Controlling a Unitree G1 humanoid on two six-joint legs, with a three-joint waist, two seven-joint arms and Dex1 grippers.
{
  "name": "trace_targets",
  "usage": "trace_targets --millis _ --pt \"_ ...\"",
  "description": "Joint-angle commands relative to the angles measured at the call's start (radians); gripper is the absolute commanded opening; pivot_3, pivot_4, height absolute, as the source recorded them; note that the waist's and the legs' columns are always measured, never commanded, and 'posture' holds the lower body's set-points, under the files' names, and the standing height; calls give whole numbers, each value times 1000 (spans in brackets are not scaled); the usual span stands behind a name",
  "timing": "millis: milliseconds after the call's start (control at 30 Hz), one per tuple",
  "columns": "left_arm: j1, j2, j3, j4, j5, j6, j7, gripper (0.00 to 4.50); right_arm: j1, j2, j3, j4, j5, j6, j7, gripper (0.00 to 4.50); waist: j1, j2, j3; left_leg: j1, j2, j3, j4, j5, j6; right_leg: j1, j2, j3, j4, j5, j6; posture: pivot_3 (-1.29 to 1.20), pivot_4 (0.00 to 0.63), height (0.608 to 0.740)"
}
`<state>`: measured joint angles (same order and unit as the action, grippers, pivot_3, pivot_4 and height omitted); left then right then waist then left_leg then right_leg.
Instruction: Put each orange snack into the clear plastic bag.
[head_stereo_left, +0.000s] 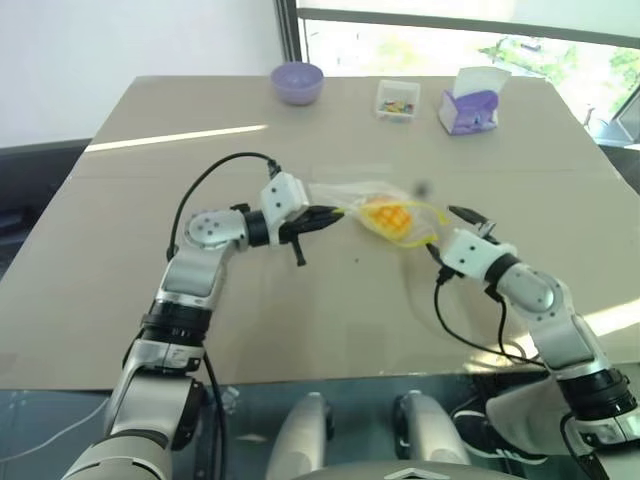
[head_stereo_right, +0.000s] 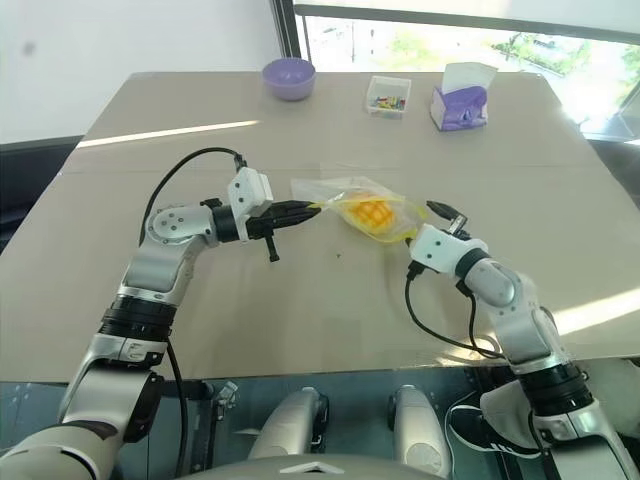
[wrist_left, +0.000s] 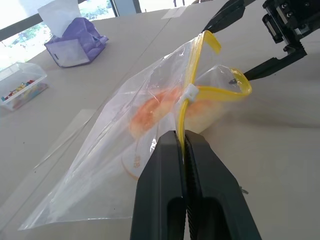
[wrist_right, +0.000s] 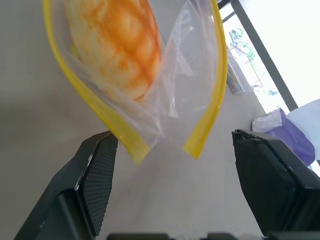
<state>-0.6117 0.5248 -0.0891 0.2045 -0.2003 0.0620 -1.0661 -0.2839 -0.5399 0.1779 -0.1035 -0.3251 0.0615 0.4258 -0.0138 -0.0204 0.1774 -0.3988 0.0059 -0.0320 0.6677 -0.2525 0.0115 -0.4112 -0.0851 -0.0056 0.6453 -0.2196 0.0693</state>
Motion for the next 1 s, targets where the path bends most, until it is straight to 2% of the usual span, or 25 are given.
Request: trace_targets --millis 33,600,733,933,1000 --pt "3 8 13 -54 -17 0 2 0 -23 0 -15 4 -13 -26 -21 3883 0 0 0 0 0 0 0 0 0 0 0 0 0 0 0 0 150 737" --pt "34 17 11 -71 -8 -16 3 0 -44 -2 -11 18 50 -111 57 3883 0 0 0 0 0 0 0 0 0 0 0 0 0 0 0 0 150 737" --pt "44 17 14 -80 -16 -14 0 0 -47 0 -15 26 59 -110 62 2729 0 0 0 0 0 0 0 0 0 0 0 0 0 0 0 0 150 737" --pt "61 30 13 -83 -6 -26 -2 0 -49 -7 -17 26 63 -116 71 118 0 0 0 0 0 0 0 0 0 0 0 0 0 0 0 0 150 737" --pt "66 36 11 -82 -3 -34 -4 0 -46 -10 -17 22 62 -118 74 53 0 0 0 0 0 0 0 0 0 0 0 0 0 0 0 0 150 737"
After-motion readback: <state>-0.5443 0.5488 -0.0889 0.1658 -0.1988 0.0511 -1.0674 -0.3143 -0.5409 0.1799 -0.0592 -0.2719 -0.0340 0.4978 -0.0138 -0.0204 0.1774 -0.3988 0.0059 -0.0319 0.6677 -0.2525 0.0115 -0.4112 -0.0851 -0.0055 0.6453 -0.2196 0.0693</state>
